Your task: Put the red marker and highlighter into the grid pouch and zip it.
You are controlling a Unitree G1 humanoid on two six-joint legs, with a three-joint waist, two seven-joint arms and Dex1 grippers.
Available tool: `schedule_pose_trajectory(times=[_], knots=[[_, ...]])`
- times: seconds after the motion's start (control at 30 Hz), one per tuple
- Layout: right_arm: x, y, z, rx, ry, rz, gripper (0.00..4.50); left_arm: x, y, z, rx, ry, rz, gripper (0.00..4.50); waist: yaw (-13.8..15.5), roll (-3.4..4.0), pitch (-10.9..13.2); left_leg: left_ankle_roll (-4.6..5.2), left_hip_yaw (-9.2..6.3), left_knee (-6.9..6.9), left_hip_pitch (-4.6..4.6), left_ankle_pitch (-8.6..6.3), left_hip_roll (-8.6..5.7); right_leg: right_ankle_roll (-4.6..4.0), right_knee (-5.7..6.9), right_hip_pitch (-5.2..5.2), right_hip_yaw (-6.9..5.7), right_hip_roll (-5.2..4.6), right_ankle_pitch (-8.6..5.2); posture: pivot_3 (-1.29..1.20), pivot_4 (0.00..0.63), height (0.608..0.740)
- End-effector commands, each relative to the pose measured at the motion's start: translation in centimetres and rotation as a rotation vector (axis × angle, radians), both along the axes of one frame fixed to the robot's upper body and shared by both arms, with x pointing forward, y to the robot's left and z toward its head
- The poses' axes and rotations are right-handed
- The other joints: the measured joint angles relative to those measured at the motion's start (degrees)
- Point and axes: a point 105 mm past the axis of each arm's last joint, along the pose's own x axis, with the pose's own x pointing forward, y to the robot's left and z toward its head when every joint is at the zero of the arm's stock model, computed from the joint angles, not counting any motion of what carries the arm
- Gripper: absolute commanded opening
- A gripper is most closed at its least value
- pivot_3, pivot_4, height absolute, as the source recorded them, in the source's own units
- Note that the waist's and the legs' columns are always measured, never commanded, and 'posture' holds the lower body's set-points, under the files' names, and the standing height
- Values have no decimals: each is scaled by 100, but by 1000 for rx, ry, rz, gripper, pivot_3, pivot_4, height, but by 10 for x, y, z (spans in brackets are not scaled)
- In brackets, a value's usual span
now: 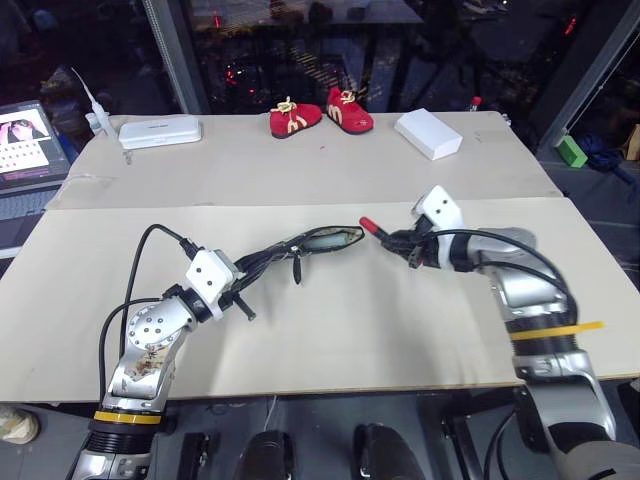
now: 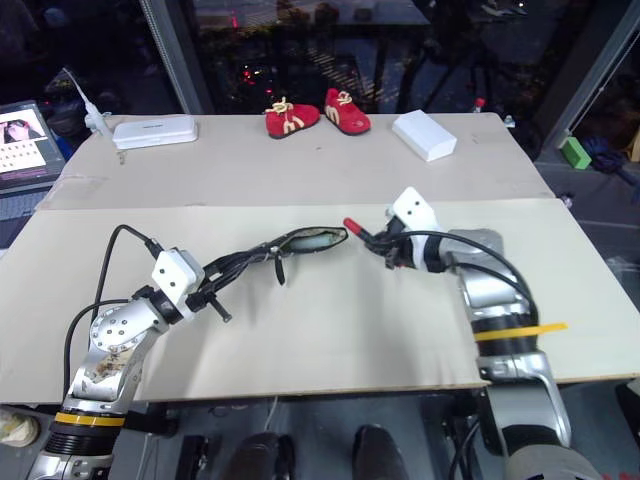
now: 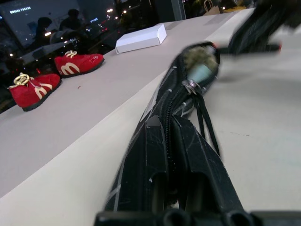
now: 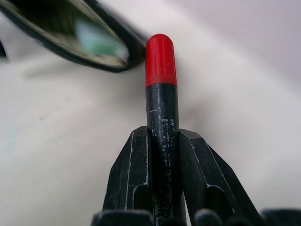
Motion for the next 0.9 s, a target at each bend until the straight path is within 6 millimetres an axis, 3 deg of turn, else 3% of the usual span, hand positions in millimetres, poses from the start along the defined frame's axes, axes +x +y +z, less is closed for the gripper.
schedule_pose_trajectory(times=[0.03,0.17,0.33,0.47,0.9], knots=[[-9,7,18,50,-62,15,454,-3,-1,9,-8,-40,-7,0,-19,0,0,0,1,-1,7,0,3,-1,0,4,0,5,-1,0,150,740],[-24,15,9,2,-27,93,454,-6,0,8,-9,-37,1,0,17,-1,0,-1,8,-2,7,0,1,-5,3,6,-1,5,-3,0,150,740],[-4,14,-5,-195,-105,7,454,-6,1,8,-10,-38,7,0,14,-1,1,0,12,0,3,0,-6,-4,-6,8,1,-3,-3,0,150,740],[8,18,-4,-311,-197,-19,454,-6,1,8,-10,-39,9,0,13,-2,1,0,14,0,6,1,-5,-4,-3,7,1,2,-4,0,150,740],[7,52,-9,-574,-381,157,454,-3,1,8,-9,-36,4,0,-1,-1,1,1,14,-1,1,0,-5,-2,-6,4,0,2,-5,0,150,740]])
